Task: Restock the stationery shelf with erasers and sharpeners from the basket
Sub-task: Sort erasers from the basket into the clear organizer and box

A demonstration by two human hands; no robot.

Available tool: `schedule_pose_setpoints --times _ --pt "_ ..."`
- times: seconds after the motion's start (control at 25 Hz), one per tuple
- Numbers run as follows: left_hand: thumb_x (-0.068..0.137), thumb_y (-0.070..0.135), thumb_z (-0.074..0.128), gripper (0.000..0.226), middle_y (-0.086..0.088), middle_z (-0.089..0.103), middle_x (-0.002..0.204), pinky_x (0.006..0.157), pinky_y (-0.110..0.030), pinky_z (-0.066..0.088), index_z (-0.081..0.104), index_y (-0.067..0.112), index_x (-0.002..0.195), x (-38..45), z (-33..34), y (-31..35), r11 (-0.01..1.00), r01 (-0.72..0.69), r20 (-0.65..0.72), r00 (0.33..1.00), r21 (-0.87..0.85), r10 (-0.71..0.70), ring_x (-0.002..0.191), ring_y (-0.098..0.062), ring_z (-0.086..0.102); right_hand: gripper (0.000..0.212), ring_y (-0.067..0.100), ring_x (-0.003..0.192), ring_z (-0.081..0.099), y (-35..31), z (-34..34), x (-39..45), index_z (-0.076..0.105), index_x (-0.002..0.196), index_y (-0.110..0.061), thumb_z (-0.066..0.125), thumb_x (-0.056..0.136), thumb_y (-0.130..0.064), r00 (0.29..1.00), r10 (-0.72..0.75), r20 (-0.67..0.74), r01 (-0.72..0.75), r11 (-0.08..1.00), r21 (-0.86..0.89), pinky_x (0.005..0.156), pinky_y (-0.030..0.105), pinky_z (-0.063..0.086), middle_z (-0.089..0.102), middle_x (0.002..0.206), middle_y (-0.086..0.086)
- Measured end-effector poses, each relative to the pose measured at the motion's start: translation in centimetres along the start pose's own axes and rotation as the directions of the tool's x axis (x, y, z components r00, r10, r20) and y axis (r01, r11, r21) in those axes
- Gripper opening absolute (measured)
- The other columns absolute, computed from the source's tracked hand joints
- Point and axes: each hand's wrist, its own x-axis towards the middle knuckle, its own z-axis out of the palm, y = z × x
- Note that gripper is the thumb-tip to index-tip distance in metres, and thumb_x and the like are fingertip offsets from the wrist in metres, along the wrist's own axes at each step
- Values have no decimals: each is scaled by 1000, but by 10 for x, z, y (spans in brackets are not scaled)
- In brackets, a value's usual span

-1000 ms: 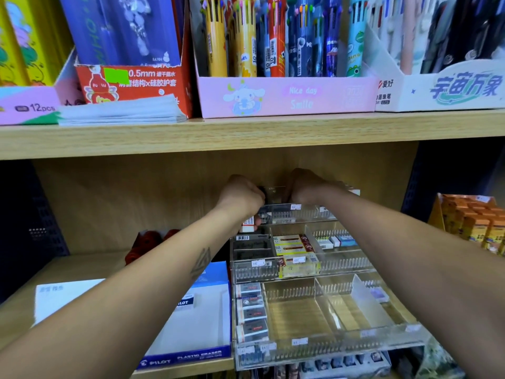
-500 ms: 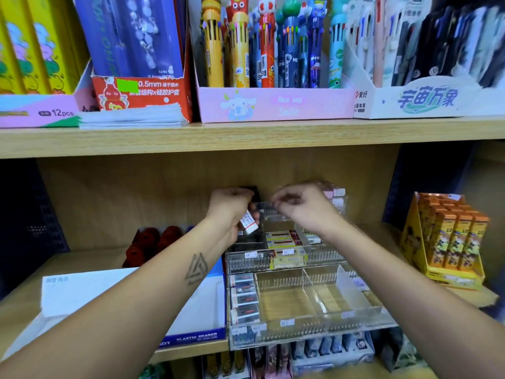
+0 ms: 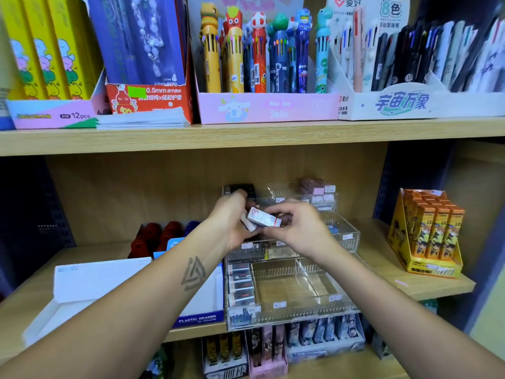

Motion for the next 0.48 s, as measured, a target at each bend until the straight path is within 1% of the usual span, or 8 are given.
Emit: schedule_pose_setpoints --times 0.08,0.12,0.2,0.24,0.32,0.36,0.4,0.48 --pt "99 25 53 23 -11 58 70 55 -30 47 57 7 86 -4 -4 -3 977 -39 8 999 212 38 59 -24 56 37 13 81 64 1 -4 -1 68 83 -32 87 66 -4 999 -12 -38 10 999 -53 77 37 56 65 89 -10" --pt "96 29 60 23 -12 59 71 53 -29 45 61 6 92 -6 -7 -5 954 -47 39 999 296 37 56 -23 55 39 10 78 61 1 -5 -3 64 78 -31 87 64 -2 999 -20 -47 17 998 -67 75 32 54 64 86 -10" --pt "91 33 69 35 -12 60 71 50 -27 45 63 1 106 -10 -13 -9 907 -41 100 995 419 -1 51 -18 52 40 6 73 55 0 -6 -7 59 74 -27 86 64 1 995 -52 -90 43 994 -102 69 23 47 59 82 -10" --pt "91 31 71 36 -12 61 71 49 -26 45 64 0 107 -12 -16 -10 903 -26 136 990 428 -35 50 -17 51 39 6 73 54 0 -7 -8 58 73 -25 85 65 2 991 -80 -110 66 989 -130 68 22 46 57 81 -9" --pt "90 17 73 19 -14 64 72 48 -25 45 67 2 98 -19 -21 -10 936 -4 241 967 351 -86 50 -15 52 38 8 75 55 2 -8 -9 58 74 -24 82 66 5 985 -125 -119 102 978 -181 67 23 46 55 82 -10" --pt "88 9 73 10 -16 64 73 47 -25 46 68 2 93 -21 -24 -10 951 -4 275 958 310 -86 51 -14 53 40 10 77 57 5 -8 -8 58 76 -25 81 65 6 987 -116 -107 97 982 -165 68 26 49 56 84 -10" --pt "86 2 73 7 -17 65 74 46 -25 46 69 2 91 -20 -26 -12 955 -24 277 959 294 -61 51 -14 53 43 12 81 60 7 -10 -7 58 81 -26 81 65 7 994 -71 -88 62 993 -102 70 30 53 58 88 -8" --pt "83 -5 73 14 -16 65 74 47 -25 48 68 2 94 -17 -28 -14 955 -83 228 973 284 17 53 -15 55 49 17 90 67 8 -15 -8 57 96 -22 81 67 10 996 89 -26 -85 985 147 76 37 59 64 100 2"
